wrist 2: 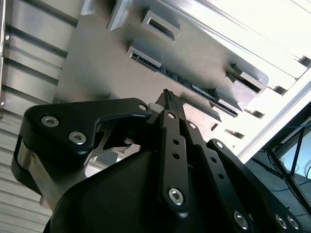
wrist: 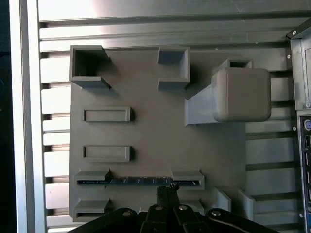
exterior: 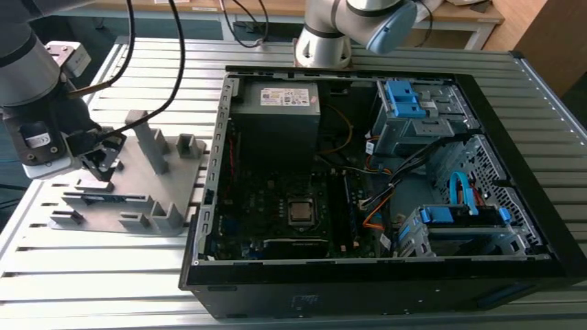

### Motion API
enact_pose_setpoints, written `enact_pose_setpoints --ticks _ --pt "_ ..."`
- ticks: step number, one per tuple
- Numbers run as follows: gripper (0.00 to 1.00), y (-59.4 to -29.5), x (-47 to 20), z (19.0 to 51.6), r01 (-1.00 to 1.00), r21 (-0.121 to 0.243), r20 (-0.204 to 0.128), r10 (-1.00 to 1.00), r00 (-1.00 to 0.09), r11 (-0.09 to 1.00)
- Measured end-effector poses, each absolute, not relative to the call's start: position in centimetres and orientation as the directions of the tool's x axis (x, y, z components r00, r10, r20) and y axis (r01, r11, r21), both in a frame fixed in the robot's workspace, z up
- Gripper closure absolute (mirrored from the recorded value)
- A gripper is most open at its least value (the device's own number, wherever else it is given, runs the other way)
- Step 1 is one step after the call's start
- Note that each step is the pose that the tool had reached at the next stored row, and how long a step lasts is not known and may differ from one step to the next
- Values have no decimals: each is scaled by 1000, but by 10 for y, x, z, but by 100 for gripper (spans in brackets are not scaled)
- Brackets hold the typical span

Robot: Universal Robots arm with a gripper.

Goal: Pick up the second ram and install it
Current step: 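Reach for the second ram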

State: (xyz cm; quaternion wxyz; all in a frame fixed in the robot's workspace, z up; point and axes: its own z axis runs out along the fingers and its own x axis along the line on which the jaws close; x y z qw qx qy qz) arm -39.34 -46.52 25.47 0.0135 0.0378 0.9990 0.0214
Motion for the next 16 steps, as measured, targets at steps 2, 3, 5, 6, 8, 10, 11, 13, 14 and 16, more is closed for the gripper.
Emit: enact_pose_setpoints --ticks 2,3,5,6,8,10,11,13,14,16 --pt "90 -465 -394 252 75 44 -25 76 -997 996" --pt "90 -465 -394 251 75 44 -25 76 -997 996" --pt "90 -465 -395 249 75 44 -25 76 -997 996" --pt "90 -465 -395 248 75 44 -25 76 -997 996" --pt "90 -465 -396 246 75 44 -25 76 -997 996" --pt "90 -465 -397 244 75 44 -25 76 -997 996" --pt "90 -465 -397 243 75 44 -25 76 -997 996" --pt "90 -465 -398 241 75 44 -25 76 -997 996" --pt "90 -465 -398 240 75 44 -25 76 -997 996" --pt "90 -465 -399 237 75 44 -25 76 -997 996"
